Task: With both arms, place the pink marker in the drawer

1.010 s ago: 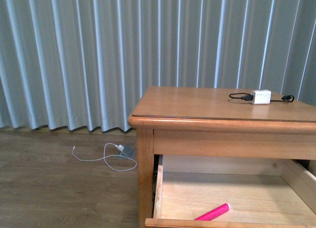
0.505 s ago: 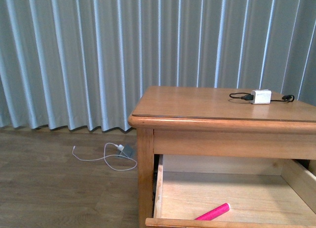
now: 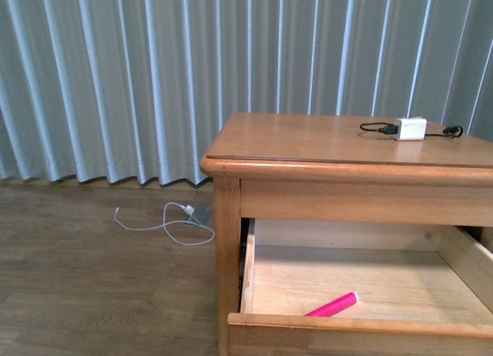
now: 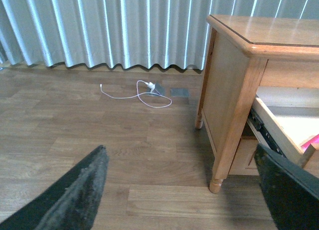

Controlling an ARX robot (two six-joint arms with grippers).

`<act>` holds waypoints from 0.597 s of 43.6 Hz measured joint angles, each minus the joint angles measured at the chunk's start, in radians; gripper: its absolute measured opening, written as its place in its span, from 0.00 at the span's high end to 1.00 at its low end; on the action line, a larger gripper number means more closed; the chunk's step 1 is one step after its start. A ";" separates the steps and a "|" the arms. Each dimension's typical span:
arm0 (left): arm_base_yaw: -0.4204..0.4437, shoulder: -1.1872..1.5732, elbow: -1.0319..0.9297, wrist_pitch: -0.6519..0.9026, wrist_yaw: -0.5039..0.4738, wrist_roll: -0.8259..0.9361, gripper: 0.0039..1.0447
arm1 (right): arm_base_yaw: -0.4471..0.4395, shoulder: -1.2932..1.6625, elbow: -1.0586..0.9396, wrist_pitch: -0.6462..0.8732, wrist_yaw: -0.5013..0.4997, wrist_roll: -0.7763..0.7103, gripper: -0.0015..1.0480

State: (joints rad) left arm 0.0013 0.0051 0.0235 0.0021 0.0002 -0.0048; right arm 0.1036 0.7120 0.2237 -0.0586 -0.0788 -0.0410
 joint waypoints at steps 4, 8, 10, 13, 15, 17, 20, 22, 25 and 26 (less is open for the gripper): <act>0.000 0.000 0.000 0.000 0.000 0.000 0.05 | 0.032 0.270 0.082 0.080 0.026 0.022 0.08; 0.000 0.000 0.000 0.000 0.000 0.000 0.06 | 0.057 0.480 0.165 0.136 0.047 0.050 0.08; 0.000 0.000 0.000 0.000 0.000 0.000 0.06 | 0.064 0.549 0.195 0.157 0.058 0.062 0.08; 0.000 0.000 0.000 0.000 0.000 0.000 0.06 | 0.080 0.669 0.249 0.200 0.089 0.072 0.08; 0.000 0.000 0.000 0.000 0.000 0.000 0.06 | 0.087 0.709 0.267 0.219 0.108 0.072 0.08; 0.000 0.000 0.000 0.000 0.000 0.000 0.06 | 0.095 0.758 0.291 0.241 0.127 0.072 0.08; 0.000 0.000 0.000 0.000 0.000 0.000 0.06 | 0.105 0.814 0.319 0.281 0.166 0.071 0.08; 0.000 0.000 0.000 0.000 0.000 0.000 0.06 | 0.114 0.853 0.334 0.306 0.192 0.073 0.08; 0.000 0.000 0.000 0.000 0.000 0.000 0.06 | 0.122 0.898 0.360 0.332 0.220 0.070 0.08; 0.000 0.000 0.000 0.000 0.000 0.000 0.06 | 0.125 0.915 0.370 0.343 0.229 0.070 0.08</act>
State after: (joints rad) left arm 0.0013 0.0051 0.0235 0.0021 0.0002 -0.0044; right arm 0.2287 1.6272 0.5941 0.2848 0.1501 0.0288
